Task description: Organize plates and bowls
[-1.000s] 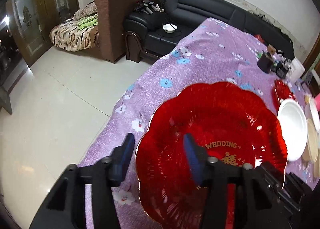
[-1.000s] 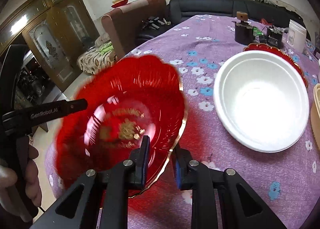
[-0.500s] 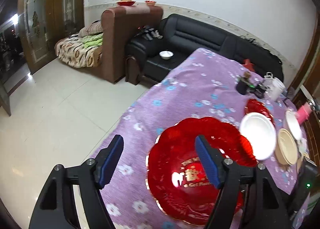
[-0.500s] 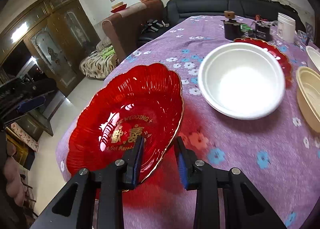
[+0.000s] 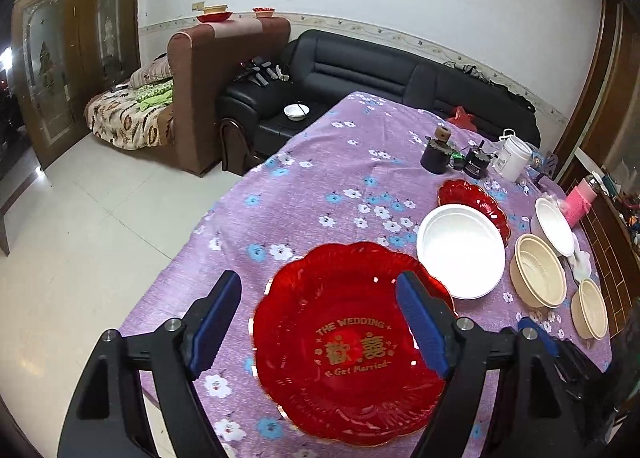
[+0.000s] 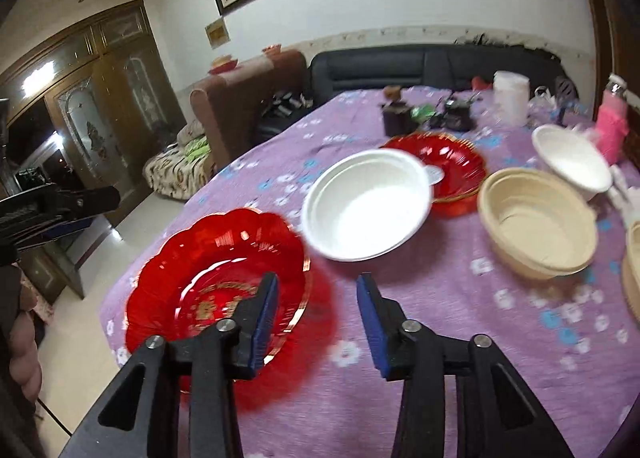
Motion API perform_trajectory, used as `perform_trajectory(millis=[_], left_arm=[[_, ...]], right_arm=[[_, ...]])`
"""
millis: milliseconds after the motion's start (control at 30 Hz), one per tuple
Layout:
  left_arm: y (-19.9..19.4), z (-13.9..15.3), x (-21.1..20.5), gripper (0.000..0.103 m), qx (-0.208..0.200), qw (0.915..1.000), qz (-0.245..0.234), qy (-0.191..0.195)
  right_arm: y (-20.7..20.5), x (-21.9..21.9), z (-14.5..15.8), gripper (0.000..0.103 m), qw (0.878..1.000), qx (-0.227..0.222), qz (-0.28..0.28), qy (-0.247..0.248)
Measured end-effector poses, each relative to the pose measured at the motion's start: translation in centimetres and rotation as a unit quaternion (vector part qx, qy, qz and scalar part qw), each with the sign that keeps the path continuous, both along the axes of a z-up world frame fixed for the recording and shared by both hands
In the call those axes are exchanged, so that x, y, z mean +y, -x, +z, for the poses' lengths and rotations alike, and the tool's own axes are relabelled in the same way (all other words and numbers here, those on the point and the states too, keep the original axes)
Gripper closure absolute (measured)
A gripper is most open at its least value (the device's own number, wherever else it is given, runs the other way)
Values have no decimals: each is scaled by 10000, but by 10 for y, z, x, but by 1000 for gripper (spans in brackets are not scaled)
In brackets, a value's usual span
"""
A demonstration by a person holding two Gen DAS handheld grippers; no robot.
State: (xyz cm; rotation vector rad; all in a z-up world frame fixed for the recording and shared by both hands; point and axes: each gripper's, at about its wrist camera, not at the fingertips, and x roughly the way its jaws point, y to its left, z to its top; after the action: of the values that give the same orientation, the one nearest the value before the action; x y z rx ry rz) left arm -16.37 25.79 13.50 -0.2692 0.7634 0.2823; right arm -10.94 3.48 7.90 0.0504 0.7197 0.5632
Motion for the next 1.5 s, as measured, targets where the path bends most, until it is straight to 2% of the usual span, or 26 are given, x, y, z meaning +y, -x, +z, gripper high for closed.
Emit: perform_trajectory(millis=[100,300,500,600,800,967,1100,1167,1233,1300,1333,1400,1433,1500], left_arm=[[-7,-7,-6,24,86,9999,-41,98],[-26,-19,-11,24,194,9988,-244,389],[-74,-47,-28,24,547,9925,-663,865],[-99,-53,-43,24,677,9888,-916,962],[-151,-58,-59,24,1076,9821,-1279,869],[-199,-78,-67,24,1755,9707,-1449,765],[-222,-96,-72,24,2076,9620,-1594,781],[-226,-99,-74,31,2096,9595,-1687,830],[-227,-102,-78,45,2127,9554,-1839,904],[-228,-103,-82,51,2160,9529,-1935,892],[-227,-102,-84,56,2149,9528,-1967,855],[-226,-99,-85,58,2093,9553,-1944,756],[-226,-96,-84,58,2037,9574,-1913,727],[-225,-90,-79,58,1936,9617,-1818,684]], right_arm=[[-3,-10,-1,54,10000,-9,-40,-7],[-10,-35,-10,54,9989,276,-331,-203],[-16,-87,-13,54,9948,413,-919,-169],[-30,-103,-19,53,9915,648,-1091,-283],[-70,-82,-26,53,9886,1041,-847,-677],[-102,-44,-28,53,9911,995,-710,-531],[-120,-26,-39,53,9906,1117,-699,-361],[-123,-22,-42,53,9905,1138,-688,-346],[-125,-20,-41,53,9912,1110,-651,-320],[-126,-16,-40,53,9919,1067,-634,-274],[-126,-14,-39,54,9924,1040,-605,-264],[-125,-12,-37,56,9931,966,-636,-205],[-125,-11,-36,59,9937,885,-671,-151],[-125,-10,-33,76,9940,816,-727,-75]])
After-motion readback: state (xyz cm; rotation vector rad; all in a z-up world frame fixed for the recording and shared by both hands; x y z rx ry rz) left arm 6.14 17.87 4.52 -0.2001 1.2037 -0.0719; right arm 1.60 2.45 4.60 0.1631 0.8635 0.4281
